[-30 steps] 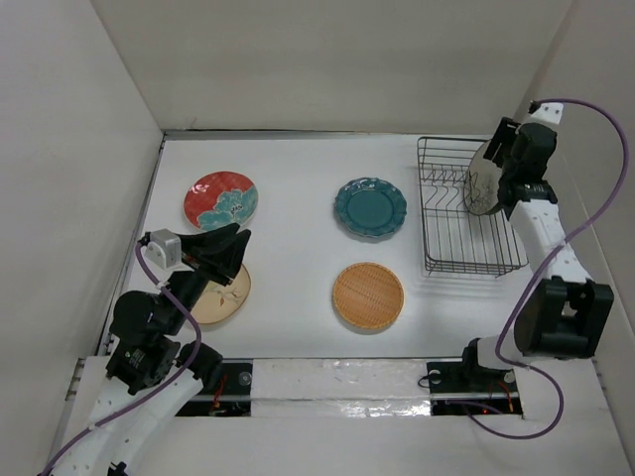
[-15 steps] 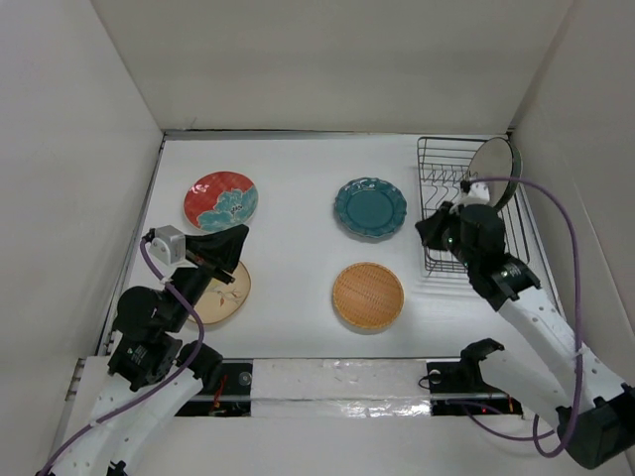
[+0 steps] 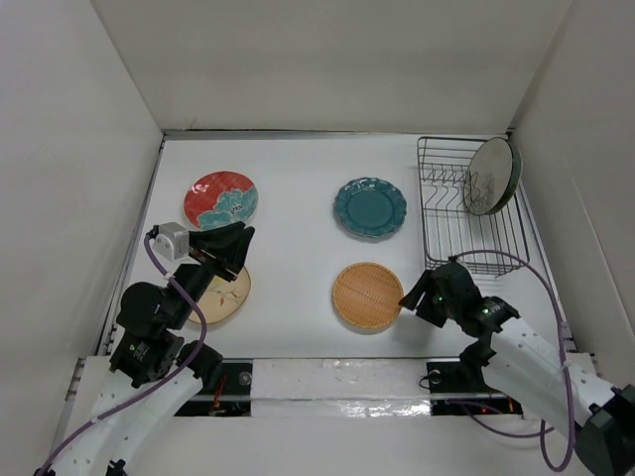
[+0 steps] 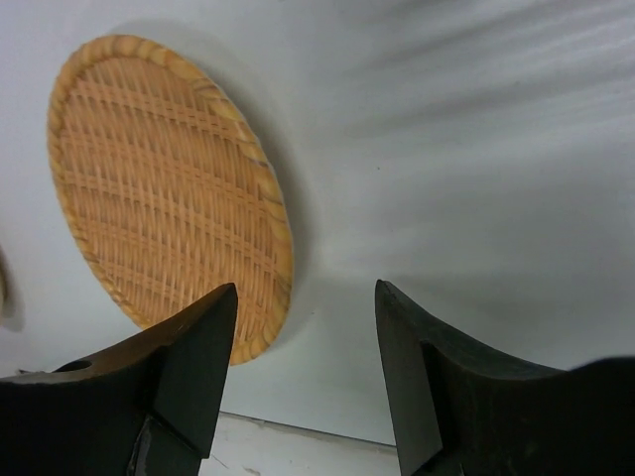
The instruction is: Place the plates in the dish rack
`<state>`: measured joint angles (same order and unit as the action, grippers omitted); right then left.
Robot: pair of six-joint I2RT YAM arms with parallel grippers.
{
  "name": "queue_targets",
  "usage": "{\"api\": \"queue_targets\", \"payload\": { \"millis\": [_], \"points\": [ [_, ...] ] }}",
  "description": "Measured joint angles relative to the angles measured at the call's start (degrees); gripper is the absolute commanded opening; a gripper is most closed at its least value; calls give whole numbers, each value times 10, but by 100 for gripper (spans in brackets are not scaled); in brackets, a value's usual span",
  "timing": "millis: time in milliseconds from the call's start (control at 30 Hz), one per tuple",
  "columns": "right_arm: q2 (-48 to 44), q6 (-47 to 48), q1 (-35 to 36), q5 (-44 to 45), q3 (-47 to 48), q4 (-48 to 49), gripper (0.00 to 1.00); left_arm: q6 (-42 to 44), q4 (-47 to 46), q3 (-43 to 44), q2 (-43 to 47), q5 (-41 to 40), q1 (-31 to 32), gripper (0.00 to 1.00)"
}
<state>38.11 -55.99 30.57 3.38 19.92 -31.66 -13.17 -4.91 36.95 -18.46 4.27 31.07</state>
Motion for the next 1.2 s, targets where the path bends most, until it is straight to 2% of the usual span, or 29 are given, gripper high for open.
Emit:
{"api": "queue_targets", "payload": {
  "millis": [167,433,533,567,667,733,967,1067,1200],
  "points": [
    [84,-28,18,-10,-17,70,55,0,0,0,-1,0,0,26],
    [127,-84,33,-12,-56,215,39,0,0,0,-2,0,0,26],
    [136,-100,36,-9,-64,235,23,0,0,0,-2,0,0,26],
    [137,-104,37,-7,-65,239,11,0,0,0,-2,0,0,26],
    [122,-129,56,-4,-58,254,0,0,0,0,-2,0,0,26],
    [97,-130,75,10,-44,234,0,0,0,0,-2,0,0,27],
    [-16,-102,129,55,17,65,0,0,0,0,-2,0,0,27],
    [-7,-60,134,77,92,24,0,0,0,0,-2,0,0,27],
    [61,42,115,144,235,7,0,0,0,-1,0,1,0,27]
  ]
}}
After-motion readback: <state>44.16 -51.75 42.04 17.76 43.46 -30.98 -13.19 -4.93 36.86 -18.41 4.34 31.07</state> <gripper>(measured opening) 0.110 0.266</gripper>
